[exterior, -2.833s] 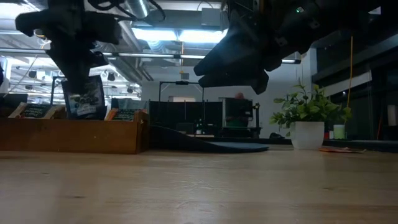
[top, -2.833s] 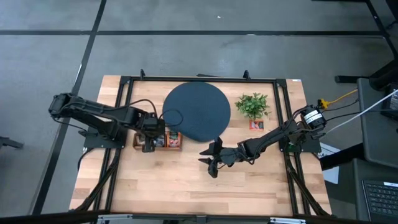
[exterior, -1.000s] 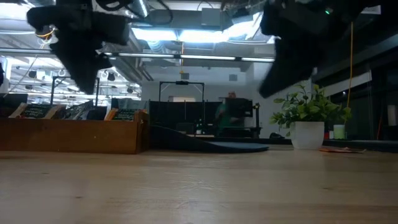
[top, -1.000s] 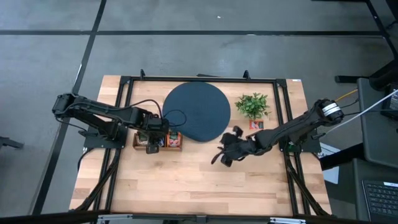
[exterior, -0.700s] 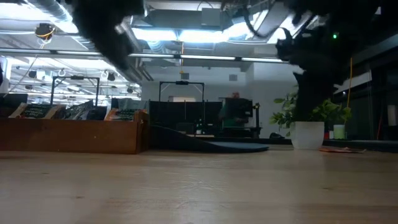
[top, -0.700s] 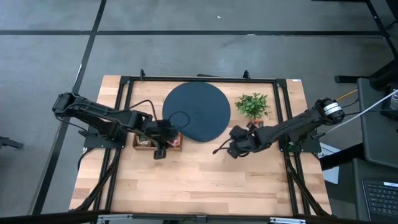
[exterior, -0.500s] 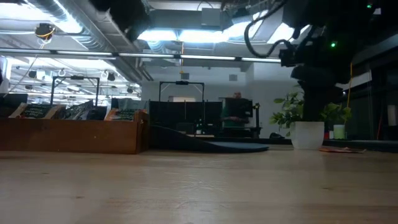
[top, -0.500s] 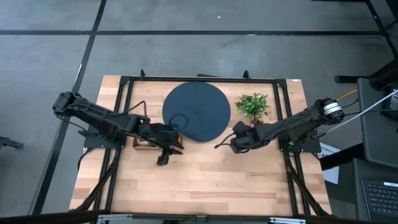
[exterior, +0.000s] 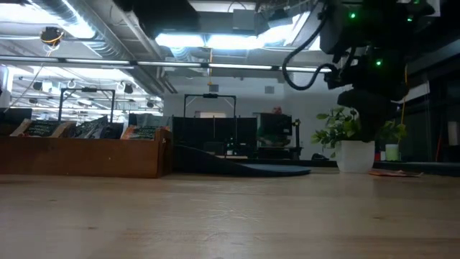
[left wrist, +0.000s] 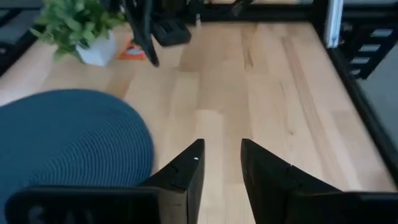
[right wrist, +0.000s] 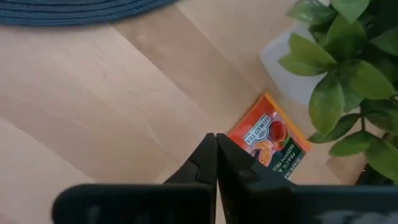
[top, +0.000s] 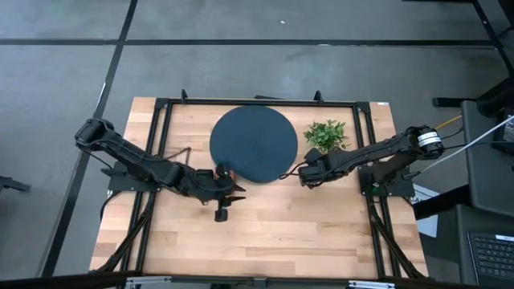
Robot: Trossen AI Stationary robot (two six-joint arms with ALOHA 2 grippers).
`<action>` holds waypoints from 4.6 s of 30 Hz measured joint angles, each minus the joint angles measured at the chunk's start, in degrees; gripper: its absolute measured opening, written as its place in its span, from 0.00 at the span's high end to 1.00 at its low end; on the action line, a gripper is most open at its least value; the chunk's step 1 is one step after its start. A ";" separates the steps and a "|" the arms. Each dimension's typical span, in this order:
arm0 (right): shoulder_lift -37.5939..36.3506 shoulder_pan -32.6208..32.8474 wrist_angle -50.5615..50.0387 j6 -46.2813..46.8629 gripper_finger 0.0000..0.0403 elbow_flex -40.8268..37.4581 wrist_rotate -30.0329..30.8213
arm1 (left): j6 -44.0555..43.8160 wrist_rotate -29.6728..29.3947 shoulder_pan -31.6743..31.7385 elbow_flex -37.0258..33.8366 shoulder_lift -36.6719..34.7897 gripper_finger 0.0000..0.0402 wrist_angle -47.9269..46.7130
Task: Pick & Place Tea
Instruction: Put the orange tea bag into the right section of the wooden organizer
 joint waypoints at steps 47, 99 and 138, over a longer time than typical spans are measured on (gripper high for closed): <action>2.56 5.42 70.30 -12.42 0.99 -13.46 -36.68 | -3.66 3.85 1.22 0.00 14.00 0.76 15.27; 16.26 5.63 76.20 -1.23 0.64 -10.01 -24.64 | 1.89 3.01 1.53 10.32 38.47 0.99 11.77; 16.15 6.20 89.19 -26.55 0.99 -9.92 -16.04 | -7.14 11.79 9.72 10.27 21.90 0.57 -8.96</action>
